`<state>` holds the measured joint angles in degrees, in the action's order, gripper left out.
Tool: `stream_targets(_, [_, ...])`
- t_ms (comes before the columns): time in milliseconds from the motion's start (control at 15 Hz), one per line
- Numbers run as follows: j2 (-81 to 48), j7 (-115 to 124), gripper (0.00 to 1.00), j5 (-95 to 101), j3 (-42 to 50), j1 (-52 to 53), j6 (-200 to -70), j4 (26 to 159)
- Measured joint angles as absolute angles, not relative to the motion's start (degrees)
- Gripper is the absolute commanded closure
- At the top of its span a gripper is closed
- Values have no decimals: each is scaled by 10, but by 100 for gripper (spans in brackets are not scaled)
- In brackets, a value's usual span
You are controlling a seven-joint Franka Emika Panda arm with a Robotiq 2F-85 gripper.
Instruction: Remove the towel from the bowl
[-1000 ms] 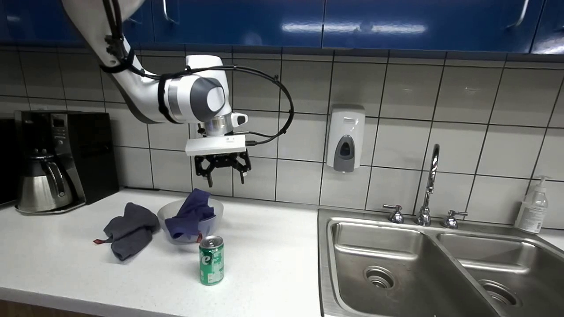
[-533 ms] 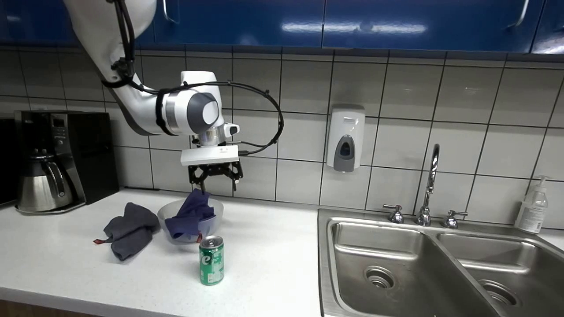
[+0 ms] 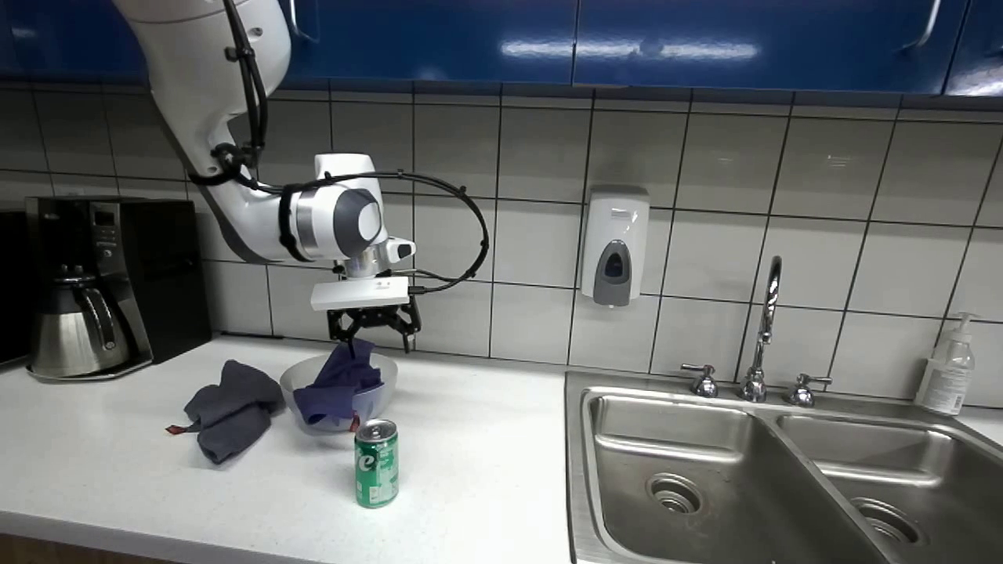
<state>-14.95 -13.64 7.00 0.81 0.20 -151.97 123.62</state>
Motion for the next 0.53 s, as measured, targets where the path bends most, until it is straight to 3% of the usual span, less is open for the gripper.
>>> stream_targets(533, [-169,23,0,141,18,58,-1456,1202])
